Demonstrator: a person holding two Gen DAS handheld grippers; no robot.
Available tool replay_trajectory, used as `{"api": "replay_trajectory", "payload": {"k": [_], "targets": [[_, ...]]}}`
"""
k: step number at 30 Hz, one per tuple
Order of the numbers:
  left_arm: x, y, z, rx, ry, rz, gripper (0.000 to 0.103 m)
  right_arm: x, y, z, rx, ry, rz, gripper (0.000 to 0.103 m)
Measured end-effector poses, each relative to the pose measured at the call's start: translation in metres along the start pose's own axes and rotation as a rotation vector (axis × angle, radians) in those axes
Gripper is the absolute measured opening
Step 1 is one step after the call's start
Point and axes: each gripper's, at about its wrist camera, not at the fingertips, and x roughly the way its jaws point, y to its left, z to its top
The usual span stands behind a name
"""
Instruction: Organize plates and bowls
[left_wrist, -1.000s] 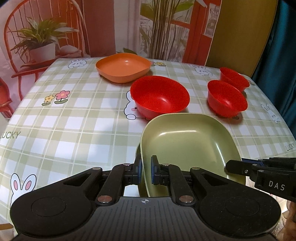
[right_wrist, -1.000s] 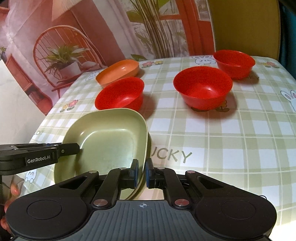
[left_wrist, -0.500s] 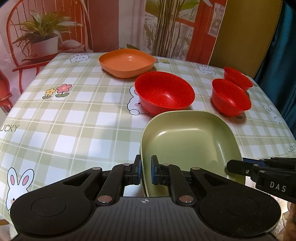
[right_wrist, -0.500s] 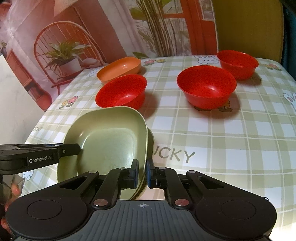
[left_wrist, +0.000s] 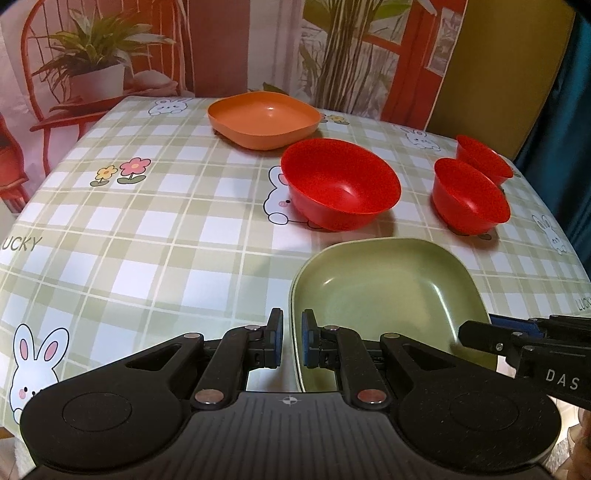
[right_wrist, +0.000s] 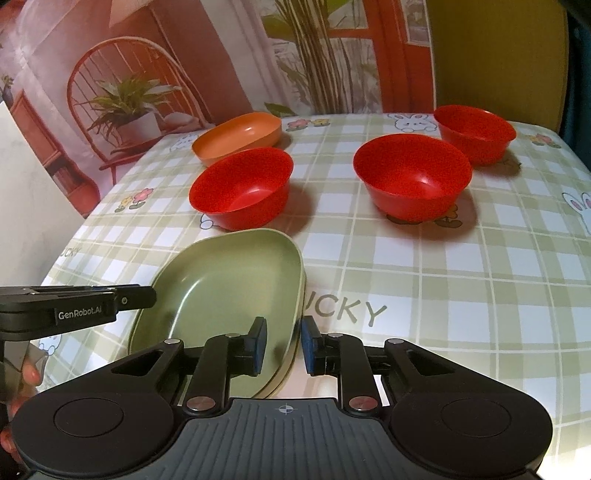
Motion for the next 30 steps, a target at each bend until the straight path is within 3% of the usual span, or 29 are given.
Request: {"api": "replay_trajectory", "payload": {"k": [22, 30], "targets": [[0.005, 0.001, -0.006, -0.015, 0.03, -0.008, 0.011, 0.025, -0.008, -0.01, 0.021, 0.057, -0.028, 0.024], [-0.013, 0.01, 0.008, -0.037, -0.047, -0.017, 0.011, -0.002, -0.006, 0.009, 0.015, -0.047, 0.003, 0.024]]}}
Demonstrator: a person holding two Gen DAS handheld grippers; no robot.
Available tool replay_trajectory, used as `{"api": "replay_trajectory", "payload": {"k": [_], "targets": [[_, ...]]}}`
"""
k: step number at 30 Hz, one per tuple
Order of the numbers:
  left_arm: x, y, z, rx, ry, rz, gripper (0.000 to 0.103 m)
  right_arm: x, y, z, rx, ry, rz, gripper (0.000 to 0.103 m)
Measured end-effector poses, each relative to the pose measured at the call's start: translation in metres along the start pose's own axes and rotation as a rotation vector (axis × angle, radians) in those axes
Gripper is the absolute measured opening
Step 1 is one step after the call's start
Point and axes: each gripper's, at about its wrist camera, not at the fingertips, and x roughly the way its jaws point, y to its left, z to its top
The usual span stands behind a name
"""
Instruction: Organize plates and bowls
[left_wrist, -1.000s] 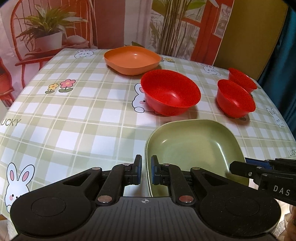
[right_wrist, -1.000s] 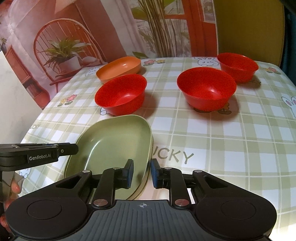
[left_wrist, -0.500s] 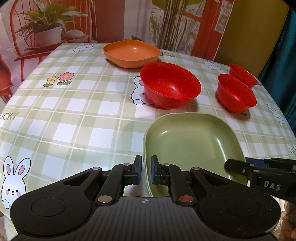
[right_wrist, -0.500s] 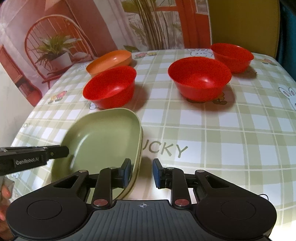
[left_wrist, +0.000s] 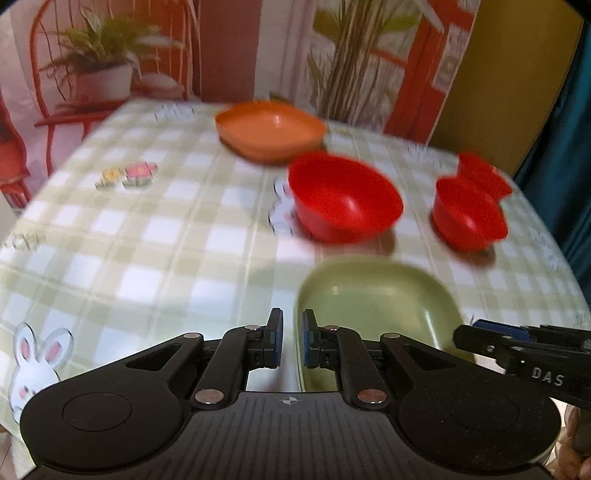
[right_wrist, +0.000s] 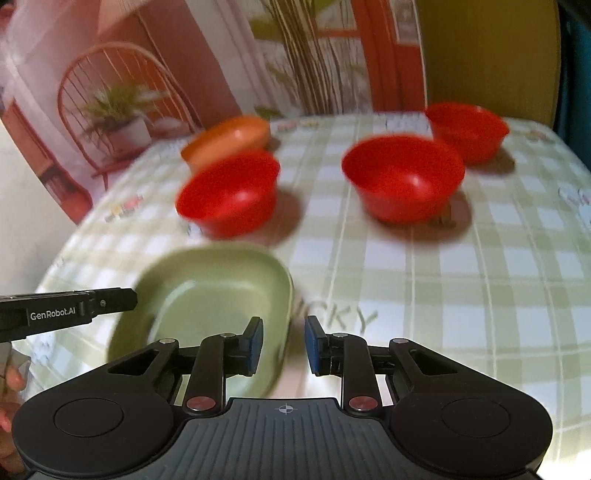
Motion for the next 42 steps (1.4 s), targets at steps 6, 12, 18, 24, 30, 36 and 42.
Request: {"api": "replay_trajectory", "payload": {"k": [6, 12, 18, 24, 30, 36, 42], "targets": [[-0.037, 0.015, 0.038, -0.028, -0.122, -0.009, 0.011, -0.029, 0.002, 0.04, -0.01, -0.11, 0.031, 0.024], [-0.076, 0.031, 0.081, -0.029, -0.248, 0.033, 0.013, -0.054, 0.014, 0.092, -0.091, -0.227, 0.039, 0.024], [-0.104, 0.048, 0.116, -0.051, -0.325, 0.051, 0.015, -0.066, 0.027, 0.141, -0.129, -0.283, 0.079, 0.024], [-0.111, 0.062, 0.143, -0.047, -0.393, 0.101, 0.034, -0.05, 0.053, 0.177, -0.231, -0.311, 0.077, 0.024], [-0.083, 0.075, 0.163, -0.06, -0.368, 0.131, 0.034, -0.007, 0.07, 0.209, -0.284, -0.259, 0.083, 0.024], [-0.035, 0.089, 0.178, -0.079, -0.304, 0.126, 0.034, 0.054, 0.072, 0.235, -0.292, -0.165, 0.081, 0.024], [0.027, 0.091, 0.195, -0.107, -0.231, 0.11, 0.035, 0.127, 0.063, 0.265, -0.228, -0.03, 0.096, 0.024]]}}
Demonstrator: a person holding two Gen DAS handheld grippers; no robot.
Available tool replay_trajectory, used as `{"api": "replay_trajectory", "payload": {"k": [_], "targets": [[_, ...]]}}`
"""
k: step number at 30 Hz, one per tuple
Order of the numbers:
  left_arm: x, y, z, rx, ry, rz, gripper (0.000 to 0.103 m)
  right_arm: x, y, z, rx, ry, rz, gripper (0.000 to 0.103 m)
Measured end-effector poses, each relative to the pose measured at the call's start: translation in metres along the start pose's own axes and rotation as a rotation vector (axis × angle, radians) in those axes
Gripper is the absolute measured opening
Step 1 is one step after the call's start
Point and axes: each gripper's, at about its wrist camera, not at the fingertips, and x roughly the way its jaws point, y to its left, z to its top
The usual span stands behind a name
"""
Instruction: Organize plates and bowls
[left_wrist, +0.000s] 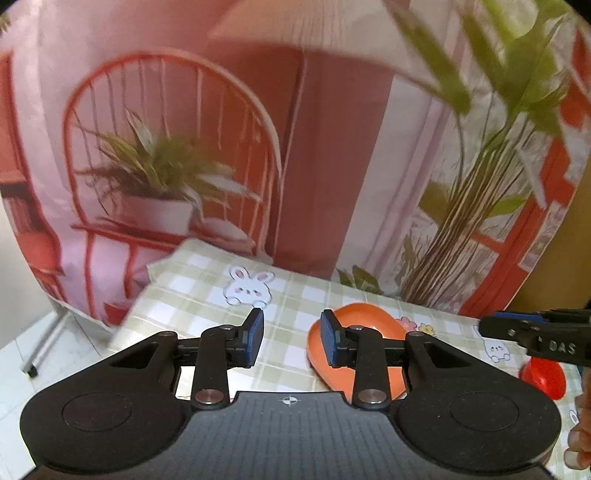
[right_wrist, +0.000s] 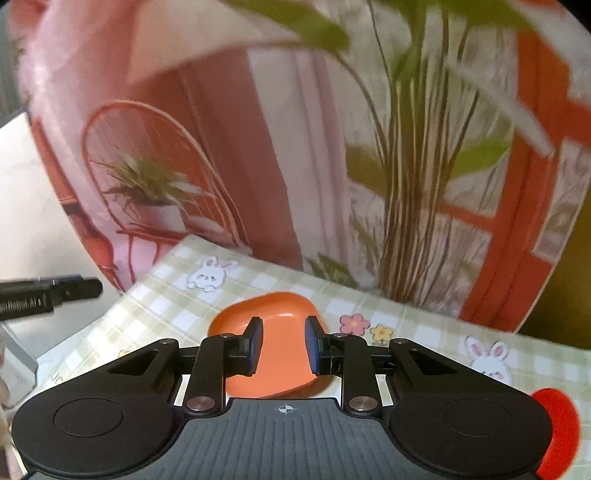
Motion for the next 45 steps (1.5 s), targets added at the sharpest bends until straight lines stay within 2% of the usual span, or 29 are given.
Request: {"api": "replay_trajectory", "payload": {"k": [4, 11, 15, 21, 22, 26, 28, 29, 33, 37, 45], "targets": [[0.044, -0.002, -0.004, -0.016, 0.039, 0.008, 0.035, 0.051, -0.014, 0.011, 0.026, 0.078, -0.001, 0.024], [0.113, 0.008, -0.023, -0.105, 0.17, -0.015, 0.037, 0.127, -0.045, 0.01, 0.101, 0.204, -0.052, 0.024], [0.133, 0.017, -0.037, -0.177, 0.217, -0.057, 0.037, 0.146, -0.052, 0.006, 0.126, 0.228, -0.05, 0.024], [0.145, 0.011, -0.046, -0.203, 0.234, -0.1, 0.037, 0.161, -0.046, -0.003, 0.085, 0.269, -0.054, 0.023], [0.147, 0.01, -0.047, -0.204, 0.236, -0.104, 0.037, 0.162, -0.043, -0.004, 0.079, 0.272, -0.055, 0.018], [0.151, 0.001, -0.055, -0.193, 0.247, -0.102, 0.035, 0.161, -0.039, -0.01, 0.061, 0.274, -0.065, 0.013], [0.154, -0.002, -0.058, -0.183, 0.26, -0.096, 0.017, 0.159, -0.04, -0.01, 0.073, 0.275, -0.058, 0.008], [0.155, -0.003, -0.059, -0.171, 0.259, -0.083, 0.016, 0.158, -0.04, -0.01, 0.079, 0.275, -0.057, 0.008], [0.149, 0.001, -0.058, -0.178, 0.261, -0.081, 0.014, 0.145, -0.036, -0.009, 0.094, 0.271, -0.04, 0.006], [0.131, 0.004, -0.049, -0.165, 0.228, -0.077, 0.014, 0.125, -0.026, -0.004, 0.099, 0.241, -0.025, 0.006], [0.074, -0.001, -0.027, -0.12, 0.141, -0.062, 0.014, 0.062, -0.001, 0.008, 0.1, 0.17, -0.002, 0.006]]}}
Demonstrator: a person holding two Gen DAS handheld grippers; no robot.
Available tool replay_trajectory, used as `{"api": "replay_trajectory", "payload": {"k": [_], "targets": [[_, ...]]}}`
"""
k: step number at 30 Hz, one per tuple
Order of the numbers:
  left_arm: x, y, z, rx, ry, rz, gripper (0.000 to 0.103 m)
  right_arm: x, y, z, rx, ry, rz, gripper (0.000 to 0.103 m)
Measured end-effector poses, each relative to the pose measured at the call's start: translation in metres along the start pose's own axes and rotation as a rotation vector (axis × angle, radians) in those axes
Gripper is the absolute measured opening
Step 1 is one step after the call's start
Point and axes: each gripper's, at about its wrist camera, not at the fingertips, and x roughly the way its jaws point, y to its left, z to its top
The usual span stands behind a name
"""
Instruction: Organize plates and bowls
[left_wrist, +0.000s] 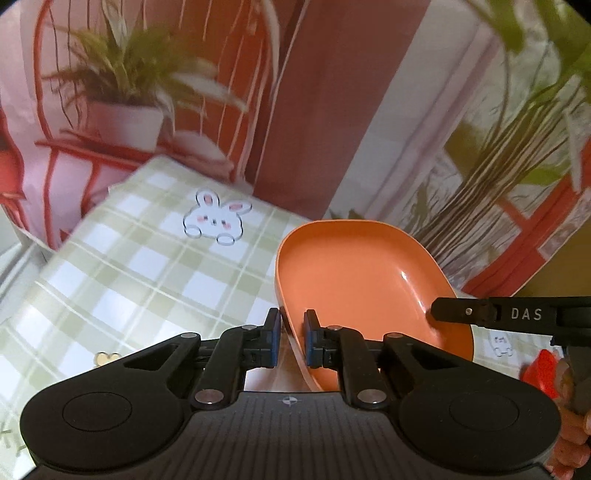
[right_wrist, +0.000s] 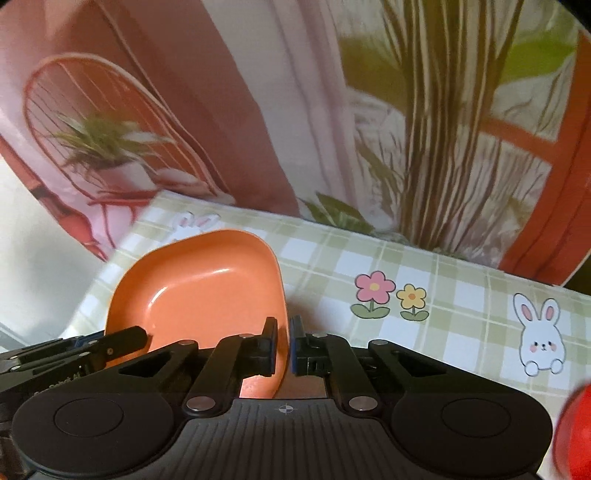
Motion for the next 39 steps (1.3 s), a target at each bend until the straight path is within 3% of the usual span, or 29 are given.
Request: {"api": "replay_trajectory", "payload": {"k": [7, 20, 31, 39], "targets": [[-0.049, -0.015, -0.003, 0.055, -0.06, -0.016, 0.014, -0.06, 0.013, -0.018, 0.01, -0.053, 0.019, 0.006], [-0.128, -0.039, -0.038, 0.136, -0.113, -0.04, 0.014, -0.14, 0.015, -0.074, 0.041, -0.104, 0.057, 0.007], [-0.165, -0.06, -0.08, 0.185, -0.098, -0.069, 0.014, -0.185, 0.003, -0.133, 0.039, -0.07, 0.064, 0.007], [-0.167, -0.066, -0.124, 0.209, -0.047, -0.088, 0.014, -0.186, -0.008, -0.186, 0.056, 0.005, 0.034, 0.007]]}}
